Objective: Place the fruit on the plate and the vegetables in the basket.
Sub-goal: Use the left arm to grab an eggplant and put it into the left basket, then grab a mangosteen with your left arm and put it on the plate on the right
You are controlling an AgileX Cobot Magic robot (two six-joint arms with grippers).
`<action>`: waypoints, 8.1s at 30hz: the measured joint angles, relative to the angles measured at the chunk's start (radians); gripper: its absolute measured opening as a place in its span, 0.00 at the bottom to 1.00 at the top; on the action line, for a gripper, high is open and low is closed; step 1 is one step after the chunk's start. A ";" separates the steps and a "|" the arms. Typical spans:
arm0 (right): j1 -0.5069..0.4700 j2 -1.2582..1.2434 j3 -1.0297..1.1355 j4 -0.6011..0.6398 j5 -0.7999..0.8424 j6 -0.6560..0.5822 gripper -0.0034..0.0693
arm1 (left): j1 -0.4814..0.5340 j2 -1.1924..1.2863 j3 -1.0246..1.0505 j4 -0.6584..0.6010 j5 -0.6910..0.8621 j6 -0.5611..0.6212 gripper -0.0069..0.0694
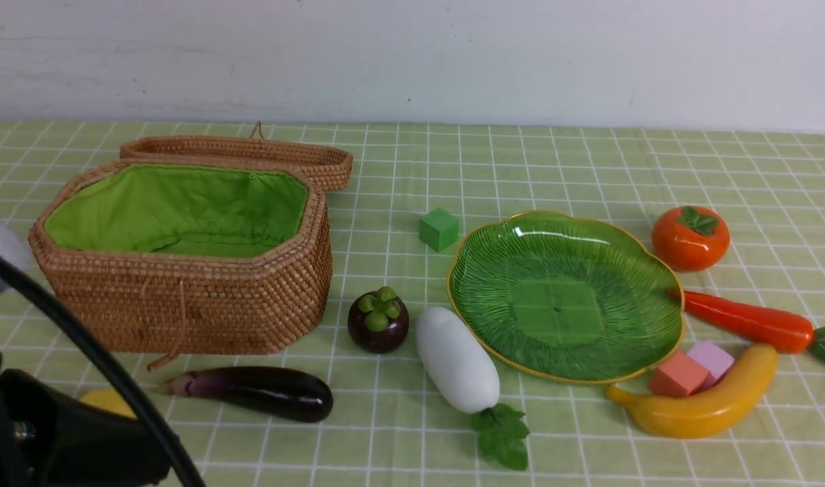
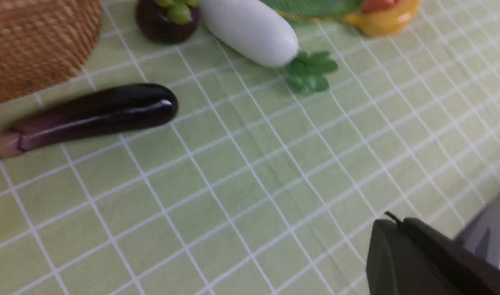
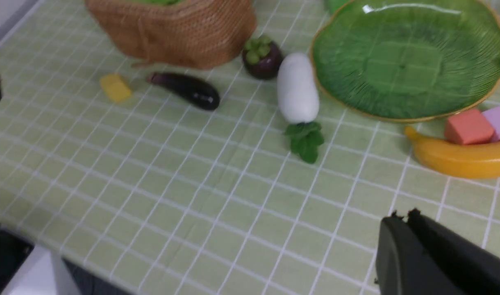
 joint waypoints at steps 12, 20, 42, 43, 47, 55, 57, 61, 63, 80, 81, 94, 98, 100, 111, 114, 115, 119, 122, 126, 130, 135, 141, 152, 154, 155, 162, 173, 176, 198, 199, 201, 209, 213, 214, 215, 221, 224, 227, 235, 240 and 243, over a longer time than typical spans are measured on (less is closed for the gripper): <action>0.003 0.124 -0.124 0.198 0.090 -0.263 0.11 | -0.113 0.213 -0.139 0.197 0.006 0.189 0.07; 0.003 0.124 -0.125 0.198 0.090 -0.307 0.13 | -0.115 0.400 -0.139 0.202 -0.063 0.489 0.28; 0.003 0.124 -0.125 0.190 0.090 -0.375 0.15 | -0.117 0.917 -0.144 0.377 -0.516 0.860 0.66; 0.003 0.124 -0.125 0.190 0.090 -0.375 0.15 | -0.117 0.929 -0.144 0.380 -0.524 0.861 0.63; 0.003 0.124 -0.125 0.190 0.090 -0.375 0.15 | -0.117 0.955 -0.156 0.381 -0.547 0.862 0.59; 0.003 0.124 -0.125 0.194 0.090 -0.375 0.15 | -0.117 0.970 -0.167 0.381 -0.524 0.851 0.59; 0.003 0.124 -0.125 0.194 0.090 -0.375 0.15 | -0.117 0.969 -0.167 0.383 -0.530 0.818 0.62; 0.003 0.124 -0.125 0.194 0.090 -0.375 0.15 | -0.117 0.968 -0.157 0.382 -0.484 0.776 0.74; 0.003 0.124 -0.125 0.194 0.090 -0.375 0.15 | -0.117 0.965 -0.154 0.382 -0.464 0.771 0.78; 0.003 0.124 -0.125 0.195 0.090 -0.375 0.17 | -0.117 1.004 -0.154 0.383 -0.414 0.760 0.64; 0.003 0.124 -0.125 0.195 0.090 -0.375 0.17 | -0.117 1.004 -0.154 0.383 -0.413 0.748 0.63; 0.003 0.124 -0.125 0.195 0.090 -0.375 0.18 | -0.117 0.782 -0.154 0.262 -0.317 0.523 0.63; 0.003 0.124 -0.125 0.195 0.090 -0.375 0.18 | -0.117 0.654 -0.154 0.200 -0.322 0.475 0.63; 0.003 0.124 -0.125 0.195 0.090 -0.375 0.18 | -0.117 0.576 -0.158 0.205 -0.336 0.476 0.63; 0.003 0.124 -0.125 0.198 -0.142 -0.375 0.18 | -0.117 0.588 -0.366 0.636 -0.439 0.327 0.63; 0.003 0.124 -0.125 0.203 -0.190 -0.375 0.18 | -0.117 0.672 -0.421 0.833 -0.459 0.258 0.63; 0.003 0.124 -0.125 0.205 -0.193 -0.375 0.18 | -0.117 0.704 -0.433 0.880 -0.464 0.229 0.63; 0.003 0.124 -0.125 0.209 -0.192 -0.375 0.18 | -0.096 0.820 -0.489 1.061 -0.488 0.095 0.63; 0.003 0.124 -0.125 0.209 -0.190 -0.375 0.18 | -0.058 0.889 -0.517 1.135 -0.499 -0.025 0.63; 0.003 0.124 -0.125 0.213 -0.186 -0.375 0.18 | -0.001 0.938 -0.523 1.163 -0.509 -0.110 0.63; 0.003 0.124 -0.125 0.213 -0.186 -0.375 0.18 | 0.018 0.951 -0.523 1.165 -0.520 -0.126 0.66; 0.003 0.124 -0.125 0.216 -0.186 -0.375 0.19 | 0.019 0.951 -0.526 1.166 -0.563 -0.129 0.82; 0.003 0.124 -0.125 0.216 -0.186 -0.375 0.19 | 0.019 0.951 -0.526 1.157 -0.563 -0.137 0.91; 0.003 0.124 -0.125 0.216 -0.150 -0.375 0.19 | -0.092 0.805 -0.526 0.846 -0.394 -0.433 0.39; 0.003 0.124 -0.125 0.216 -0.126 -0.375 0.19 | -0.142 0.769 -0.526 0.786 -0.335 -0.497 0.23; 0.003 0.124 -0.125 0.216 -0.115 -0.374 0.19 | -0.167 0.758 -0.526 0.751 -0.306 -0.509 0.16; 0.003 0.124 -0.125 0.216 0.005 -0.330 0.19 | -0.386 0.768 -0.528 0.584 -0.109 -0.539 0.07; 0.003 0.124 -0.125 0.202 0.091 -0.329 0.20 | -0.445 0.980 -0.593 0.596 -0.128 -0.447 0.48; 0.003 0.124 -0.125 0.200 0.091 -0.329 0.20 | -0.441 1.046 -0.645 0.655 -0.129 -0.298 0.68; 0.003 0.124 -0.125 0.046 0.091 -0.225 0.21 | -0.299 1.210 -0.696 0.794 -0.342 0.206 0.80; 0.003 0.124 -0.125 0.048 0.091 -0.224 0.21 | -0.283 1.216 -0.696 0.747 -0.354 0.253 0.80; 0.003 0.124 -0.125 0.049 0.091 -0.224 0.21 | -0.266 1.224 -0.697 0.697 -0.357 0.307 0.80; 0.003 0.124 -0.125 0.051 0.091 -0.224 0.21 | -0.249 1.261 -0.697 0.568 -0.359 0.510 0.80; 0.003 0.124 -0.125 0.051 0.091 -0.224 0.21 | -0.249 1.281 -0.701 0.562 -0.373 0.515 0.80; 0.003 0.124 -0.125 0.051 0.091 -0.224 0.21 | -0.249 1.289 -0.706 0.559 -0.376 0.515 0.80; 0.003 0.124 -0.125 0.051 0.091 -0.224 0.21 | -0.249 1.291 -0.706 0.559 -0.378 0.515 0.80; 0.003 0.124 -0.125 0.054 0.091 -0.224 0.21 | -0.249 1.300 -0.711 0.557 -0.385 0.491 0.78; 0.003 0.124 -0.125 0.054 0.091 -0.224 0.21 | -0.249 1.300 -0.714 0.557 -0.384 0.457 0.75; 0.003 0.124 -0.125 0.054 0.091 -0.224 0.21 | -0.249 1.297 -0.714 0.558 -0.383 0.417 0.75; 0.003 0.124 -0.125 0.054 0.091 -0.224 0.21 | -0.249 1.251 -0.714 0.568 -0.339 0.401 0.75; 0.003 0.124 -0.125 0.054 0.091 -0.224 0.21 | -0.249 1.211 -0.714 0.570 -0.340 0.400 0.75; 0.003 0.124 -0.125 0.054 0.091 -0.224 0.21 | -0.250 1.186 -0.714 0.553 -0.361 0.399 0.75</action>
